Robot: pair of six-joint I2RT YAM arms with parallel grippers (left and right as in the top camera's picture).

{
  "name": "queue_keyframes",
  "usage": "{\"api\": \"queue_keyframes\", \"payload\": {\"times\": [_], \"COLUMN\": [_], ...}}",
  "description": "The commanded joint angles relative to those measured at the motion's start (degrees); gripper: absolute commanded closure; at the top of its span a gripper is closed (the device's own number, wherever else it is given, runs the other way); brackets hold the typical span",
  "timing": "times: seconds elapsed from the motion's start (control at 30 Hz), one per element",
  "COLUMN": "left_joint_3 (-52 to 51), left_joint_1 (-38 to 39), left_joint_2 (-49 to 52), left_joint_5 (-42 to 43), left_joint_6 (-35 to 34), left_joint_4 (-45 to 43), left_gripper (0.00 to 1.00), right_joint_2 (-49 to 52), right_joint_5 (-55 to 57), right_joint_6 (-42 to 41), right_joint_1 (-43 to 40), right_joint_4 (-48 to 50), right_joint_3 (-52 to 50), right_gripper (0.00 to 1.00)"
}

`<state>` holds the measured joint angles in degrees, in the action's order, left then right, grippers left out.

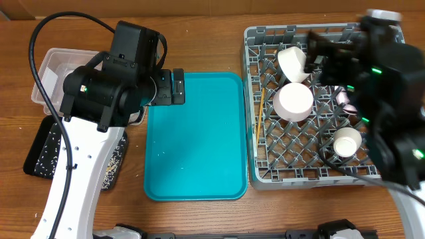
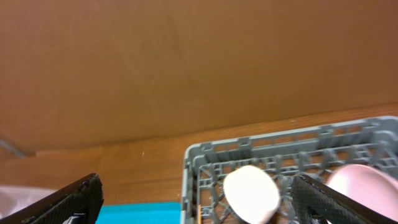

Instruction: Sort waste into correct bins and load items into the dishwasher

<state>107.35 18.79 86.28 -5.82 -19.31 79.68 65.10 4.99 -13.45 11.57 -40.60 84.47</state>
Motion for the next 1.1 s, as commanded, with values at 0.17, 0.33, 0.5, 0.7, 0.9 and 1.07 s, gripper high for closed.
{"api": "queue_keyframes", "payload": {"times": [0.17, 0.33, 0.5, 0.7, 0.9, 1.07], "left_joint_3": [0.76, 0.76, 0.76, 0.76, 0.76, 0.76], "left_joint_1": [0.37, 0.37, 0.37, 0.37, 0.37, 0.37], "left_joint_2": [0.24, 0.24, 0.24, 0.22, 0.24, 0.24], "left_joint_5": [0.33, 0.33, 0.33, 0.33, 0.33, 0.33], "left_joint_6": [-0.39, -0.39, -0.39, -0.39, -0.39, -0.39], "left_joint_4": [-0.2, -0.2, -0.2, -0.2, -0.2, -0.2], "left_gripper": [0.0, 0.0, 0.0, 0.0, 0.0, 0.0], "right_joint_2": [-16.68, -28.85, -40.92, -54.49, -64.87, -64.89], "right_joint_5": [-7.78, -4.87, -5.44, -6.19, -6.88, -10.73], "right_joint_6": [0.13, 0.11, -0.35, -0.33, -0.35, -0.33], "right_joint_1": [-10.99, -11.32, -11.32, -11.32, -11.32, -11.32], "right_joint_4": [-1.05, -1.01, -1.01, 1.27, 7.54, 18.36], "right_joint_3": [-12.83, -24.22, -37.13, -53.07, -67.52, -75.69], "right_gripper": [0.0, 0.0, 0.0, 0.0, 0.0, 0.0]}}
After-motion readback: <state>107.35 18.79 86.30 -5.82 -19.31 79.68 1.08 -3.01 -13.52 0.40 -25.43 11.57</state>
